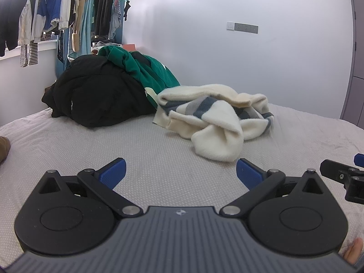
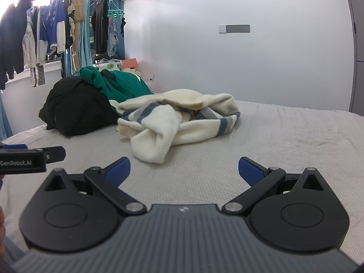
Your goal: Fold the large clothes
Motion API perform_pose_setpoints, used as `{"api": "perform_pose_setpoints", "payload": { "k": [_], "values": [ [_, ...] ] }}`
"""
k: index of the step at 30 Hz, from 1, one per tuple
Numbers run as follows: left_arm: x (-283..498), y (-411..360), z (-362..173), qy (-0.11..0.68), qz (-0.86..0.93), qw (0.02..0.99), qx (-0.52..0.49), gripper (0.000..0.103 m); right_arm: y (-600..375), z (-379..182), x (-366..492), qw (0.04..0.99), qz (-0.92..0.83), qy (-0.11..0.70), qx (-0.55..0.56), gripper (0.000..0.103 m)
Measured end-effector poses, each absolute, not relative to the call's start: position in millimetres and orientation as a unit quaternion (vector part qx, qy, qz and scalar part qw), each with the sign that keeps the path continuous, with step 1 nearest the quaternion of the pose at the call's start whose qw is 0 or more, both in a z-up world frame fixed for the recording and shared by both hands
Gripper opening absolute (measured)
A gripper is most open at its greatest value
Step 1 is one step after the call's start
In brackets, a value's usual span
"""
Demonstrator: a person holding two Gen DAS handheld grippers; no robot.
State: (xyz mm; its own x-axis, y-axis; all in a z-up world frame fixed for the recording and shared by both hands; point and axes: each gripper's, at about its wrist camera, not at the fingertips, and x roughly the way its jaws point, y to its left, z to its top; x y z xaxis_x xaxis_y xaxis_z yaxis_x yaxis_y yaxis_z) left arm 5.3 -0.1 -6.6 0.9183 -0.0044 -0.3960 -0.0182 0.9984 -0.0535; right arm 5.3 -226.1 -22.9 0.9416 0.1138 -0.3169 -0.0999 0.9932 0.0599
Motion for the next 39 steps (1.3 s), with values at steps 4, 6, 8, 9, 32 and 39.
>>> {"api": "perform_pose_setpoints", "payload": {
  "k": [4,6,8,9,32,39],
  "values": [
    [5,0,-7,0.203,0.004,0.979,-0.028,0.103,-226,-23,6,0.985,0.053,0.163,0.021,0.103],
    [5,0,-7,0.203,0.004,0.979,-0.028,0.103,-226,-24,6,0.985,0.052,0.164,0.022,0.103],
    [5,0,-7,0.203,0.004,0.979,-0.027,0.103,-226,-25,7,0.985,0.051,0.165,0.022,0.103],
    [5,0,-7,0.203,0.004,0.979,-0.027,0.103,-226,-25,8,0.985,0.051,0.165,0.022,0.103],
    [10,1,-13,0.213,0.002,0.977,-0.029,0.103,-224,-29,15,0.983,0.052,0.177,0.023,0.103],
    [21,-1,-13,0.213,0.000,0.977,-0.025,0.103,-224,-30,22,0.982,0.042,0.184,0.023,0.103]
  ]
}}
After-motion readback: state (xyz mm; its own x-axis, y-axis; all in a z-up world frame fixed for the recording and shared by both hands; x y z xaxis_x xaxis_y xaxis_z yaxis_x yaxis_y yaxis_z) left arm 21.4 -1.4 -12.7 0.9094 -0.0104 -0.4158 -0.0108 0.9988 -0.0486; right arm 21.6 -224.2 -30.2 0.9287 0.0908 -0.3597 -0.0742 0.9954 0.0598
